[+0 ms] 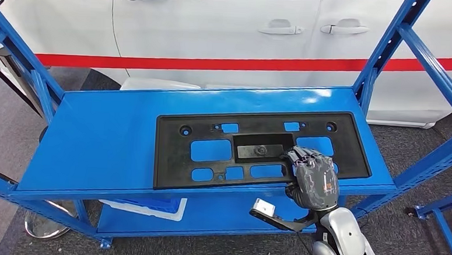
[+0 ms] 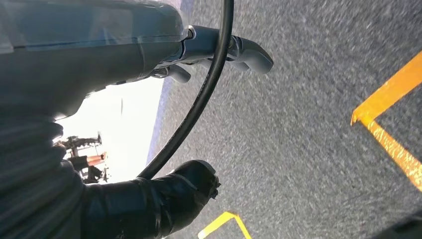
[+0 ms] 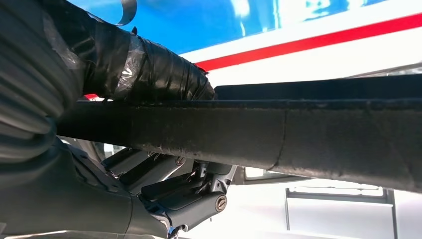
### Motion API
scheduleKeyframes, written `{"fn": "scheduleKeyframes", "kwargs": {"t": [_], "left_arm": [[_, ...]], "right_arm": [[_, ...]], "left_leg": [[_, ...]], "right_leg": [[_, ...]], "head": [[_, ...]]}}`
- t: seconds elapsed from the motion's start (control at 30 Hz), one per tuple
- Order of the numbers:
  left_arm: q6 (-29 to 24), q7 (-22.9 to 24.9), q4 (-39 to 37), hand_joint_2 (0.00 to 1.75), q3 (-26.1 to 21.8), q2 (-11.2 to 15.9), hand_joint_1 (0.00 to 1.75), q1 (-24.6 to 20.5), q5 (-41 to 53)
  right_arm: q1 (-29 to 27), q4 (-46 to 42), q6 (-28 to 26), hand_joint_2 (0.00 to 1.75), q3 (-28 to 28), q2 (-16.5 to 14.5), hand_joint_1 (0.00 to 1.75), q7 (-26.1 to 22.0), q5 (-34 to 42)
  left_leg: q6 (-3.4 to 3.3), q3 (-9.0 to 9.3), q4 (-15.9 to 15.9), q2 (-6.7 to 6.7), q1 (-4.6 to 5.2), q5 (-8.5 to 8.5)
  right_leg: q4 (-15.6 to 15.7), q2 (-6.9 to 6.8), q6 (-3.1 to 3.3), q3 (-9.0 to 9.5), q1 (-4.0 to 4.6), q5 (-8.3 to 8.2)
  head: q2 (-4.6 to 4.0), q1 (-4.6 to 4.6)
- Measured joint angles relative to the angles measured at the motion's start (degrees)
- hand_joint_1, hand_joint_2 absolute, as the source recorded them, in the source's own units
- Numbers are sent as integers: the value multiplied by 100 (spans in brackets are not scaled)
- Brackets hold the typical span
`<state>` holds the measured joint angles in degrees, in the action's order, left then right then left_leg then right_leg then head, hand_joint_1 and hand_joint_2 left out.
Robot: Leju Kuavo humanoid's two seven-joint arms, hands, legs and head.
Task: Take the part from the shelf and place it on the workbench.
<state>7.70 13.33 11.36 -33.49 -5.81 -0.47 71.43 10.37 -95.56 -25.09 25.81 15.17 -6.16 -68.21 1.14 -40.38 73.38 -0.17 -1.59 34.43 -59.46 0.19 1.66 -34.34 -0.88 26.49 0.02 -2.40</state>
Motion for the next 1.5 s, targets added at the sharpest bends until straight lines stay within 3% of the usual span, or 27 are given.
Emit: {"fn": "scheduleKeyframes", "kwargs": {"t": [0.03, 0.07, 0.1, 0.17, 0.23, 0.33, 0.4, 0.47, 0.5, 0.53, 0.57, 0.63, 0.7, 0.77, 0.83, 0.87, 0.93, 1.0, 1.03, 1.1, 1.17, 1.23, 1.3, 1.37, 1.4, 1.43, 1.5], "left_arm": [[0, 1, 0, 175, 0, 0, 0, -3, 1], [0, 2, 0, 175, 1, 0, 0, -5, 7], [1, 4, 0, 175, 1, 0, 0, -8, 18], [3, 14, 2, 175, 1, 9, 0, -13, 51], [10, 16, 3, 175, 1, 10, 0, -16, 84], [20, -3, 3, 175, 1, -3, 0, -13, 119], [20, -19, 3, 175, 1, -9, 0, -17, 129], [18, -30, 3, 175, 1, -11, 0, -23, 138], [18, -33, 3, 175, 1, -11, 0, -22, 140], [17, -36, 3, 175, 1, -12, 0, -21, 142], [17, -38, 3, 175, 1, -15, 0, -19, 142], [17, -40, 3, 175, 1, -22, 0, -19, 143], [17, -40, 4, 175, 0, -26, 0, -20, 149], [17, -42, 5, 175, 0, -26, 0, -16, 162], [17, -44, 4, 175, 0, -25, 0, -2, 177], [16, -46, 4, 175, -1, -22, 0, 5, 183], [16, -56, 4, 175, -4, -16, 0, 11, 198], [17, -67, 4, 175, -7, -11, 0, 8, 216], [18, -73, 4, 175, -7, -9, 0, 5, 227], [20, -82, 5, 175, -8, -5, 0, -2, 244], [21, -88, 5, 175, -8, -1, 0, -9, 256], [21, -93, 5, 175, -9, 5, 0, -13, 268], [21, -99, 5, 175, -10, 9, 0, -11, 286], [23, -101, 4, 175, -10, 5, 0, -10, 309], [24, -101, 3, 175, -10, 1, 0, -15, 317], [25, -101, 3, 175, -10, -2, 0, -19, 327], [26, -101, 3, 175, -10, -4, 0, -26, 348]], "right_arm": [[-5, 0, 0, 175, 0, 0, 175, -2, 2], [-9, -1, 1, 175, 0, 0, 175, -9, 14], [-11, -4, 5, 175, 0, 0, 175, -20, 37], [-12, -25, 24, 175, -1, 1, 175, -41, 107], [-13, -51, 74, 175, -5, 3, 175, -52, 189], [-15, -93, 161, 175, -11, 10, 175, -67, 296], [-11, -116, 198, 175, -18, 21, 175, -75, 347], [-13, -130, 219, 175, -23, 34, 175, -83, 384], [-17, -133, 221, 175, -23, 40, 175, -86, 394], [-22, -133, 222, 175, -24, 45, 175, -91, 401], [-24, -134, 223, 175, -25, 49, 175, -93, 404], [-22, -139, 223, 175, -30, 52, 175, -98, 409], [-17, -155, 224, 175, -36, 52, 175, -104, 410], [-14, -175, 230, 175, -42, 52, 175, -109, 421], [-11, -184, 254, 175, -49, 52, 175, -110, 445], [-9, -186, 274, 175, -52, 52, 175, -112, 459], [-4, -186, 311, 175, -57, 52, 175, -116, 491], [-5, -186, 335, 175, -59, 52, 175, -123, 516], [-7, -186, 350, 175, -60, 52, 175, -126, 534], [-11, -186, 386, 175, -61, 52, 175, -128, 574], [-13, -186, 404, 175, -63, 52, 175, -130, 598], [-13, -191, 407, 175, -73, 52, 175, -130, 607], [-9, -196, 410, 175, -85, 52, 175, -130, 612], [-8, -195, 416, 175, -100, 53, 175, -129, 614], [-8, -194, 420, 175, -109, 53, 175, -129, 614], [-10, -193, 424, 175, -119, 53, 175, -129, 614], [-10, -188, 434, 175, -140, 53, 175, -130, 614]], "left_leg": [[-20, 15, 151, 0, 13, 37], [-57, 136, 97, 0, 32, -30], [-115, 369, -171, -1, 61, -165], [-277, 963, -1004, 1, 140, -346], [-357, 1273, -1517, 6, 208, -379], [-382, 1238, -1674, 21, 220, -533], [-431, 1166, -1764, 49, 176, -700], [-456, 1021, -1773, 67, 162, -828], [-446, 931, -1757, 71, 158, -884], [-429, 837, -1731, 75, 151, -936], [-405, 737, -1692, 78, 139, -981], [-347, 547, -1580, 81, 108, -1045], [-271, 399, -1462, 76, 98, -1096], [-185, 337, -1416, 69, 103, -1167], [-106, 318, -1415, 59, 86, -1218], [-74, 283, -1361, 52, 72, -1133], [-25, 140, -971, 41, 52, -654], [0, -13, -290, 40, 52, -102], [4, -31, -3, 40, 52, 12], [-18, 183, 90, 39, 54, -154], [-88, 749, -546, 33, 72, -401], [-162, 1289, -1342, 22, 114, -357], [-206, 1439, -1661, 16, 158, -302], [-270, 1360, -1708, 31, 145, -439], [-314, 1302, -1732, 48, 132, -524], [-358, 1233, -1756, 64, 117, -608], [-410, 1054, -1744, 87, 128, -755]], "right_leg": [[-6, -7, 11, -59, 30, -41], [-12, -12, 19, -115, 60, -82], [-16, -12, 24, -165, 89, -122], [-25, -14, 16, -232, 124, -199], [-16, -26, -37, -256, 110, -275], [21, -35, -150, -281, 81, -356], [-207, -22, -210, -377, 76, -50], [-817, -16, -268, -546, 35, 497], [-1144, -17, -300, -608, 10, 670], [-1363, -17, -332, -612, -15, 718], [-1412, -18, -362, -529, -39, 646], [-945, -22, -412, -84, -83, 373], [-257, -17, -396, 388, -72, 354], [16, -4, -308, 516, -28, 434], [16, -11, -196, 444, -25, 356], [23, -23, -135, 392, -28, 299], [41, -47, -42, 244, -40, 164], [37, -48, -12, 74, -23, 27], [32, -47, -11, -15, -12, -44], [15, -46, -22, -194, 8, -184], [-2, -44, -48, -341, 18, -308], [4, -47, -102, -406, 25, -416], [46, -56, -177, -409, 15, -527], [67, -52, -250, -432, 1, -550], [-8, -45, -275, -475, -1, -421], [-173, -37, -295, -538, -1, -192], [-833, -31, -316, -681, -9, 418]], "head": [[1, 0], [1, 0], [0, 0], [0, -3], [0, -3], [0, -3], [1, -4], [1, -4], [0, -3], [0, -3], [0, -3], [1, -3], [1, -2], [1, 3], [0, 2], [0, 3], [0, 5], [1, 9], [1, 10], [1, 10], [1, 11], [1, 11], [1, 13], [1, 12], [1, 8], [1, 5], [1, 2]]}}
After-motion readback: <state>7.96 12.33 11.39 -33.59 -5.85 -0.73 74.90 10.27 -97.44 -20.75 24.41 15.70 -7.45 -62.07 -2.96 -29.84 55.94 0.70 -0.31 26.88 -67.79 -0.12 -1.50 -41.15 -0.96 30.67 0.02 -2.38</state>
